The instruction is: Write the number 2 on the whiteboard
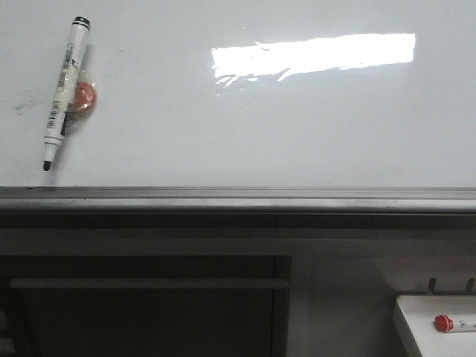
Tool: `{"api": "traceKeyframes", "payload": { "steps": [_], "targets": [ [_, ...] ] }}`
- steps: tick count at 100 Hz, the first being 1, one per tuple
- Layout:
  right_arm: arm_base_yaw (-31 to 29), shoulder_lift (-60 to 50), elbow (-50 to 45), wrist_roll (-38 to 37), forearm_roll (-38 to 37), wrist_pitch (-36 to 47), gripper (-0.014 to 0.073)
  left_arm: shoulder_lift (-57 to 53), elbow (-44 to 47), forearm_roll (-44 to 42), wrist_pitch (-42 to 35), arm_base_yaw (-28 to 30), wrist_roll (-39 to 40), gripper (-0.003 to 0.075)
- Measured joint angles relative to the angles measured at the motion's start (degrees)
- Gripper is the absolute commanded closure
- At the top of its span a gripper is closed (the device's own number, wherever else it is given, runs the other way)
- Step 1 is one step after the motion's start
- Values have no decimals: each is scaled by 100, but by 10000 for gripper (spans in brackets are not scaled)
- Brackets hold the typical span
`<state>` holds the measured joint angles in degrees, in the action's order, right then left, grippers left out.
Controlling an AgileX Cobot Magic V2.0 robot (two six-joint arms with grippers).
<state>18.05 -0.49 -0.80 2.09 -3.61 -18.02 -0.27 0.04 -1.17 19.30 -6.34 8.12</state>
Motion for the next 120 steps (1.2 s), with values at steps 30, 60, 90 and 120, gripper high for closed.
{"api": "traceKeyframes", "payload": {
  "steps": [30, 60, 90, 120],
  "targets": [
    [0, 0, 0, 0, 0, 0, 666, 0, 0, 0, 0, 0, 0, 741],
    [0, 0, 0, 0, 0, 0, 666, 0, 0, 0, 0, 0, 0, 741],
    [0, 0, 0, 0, 0, 0, 666, 0, 0, -62, 0, 0, 0, 741],
    [0, 0, 0, 0, 28, 820, 666, 0, 0, 649, -320, 0, 0, 741]
  ]
}}
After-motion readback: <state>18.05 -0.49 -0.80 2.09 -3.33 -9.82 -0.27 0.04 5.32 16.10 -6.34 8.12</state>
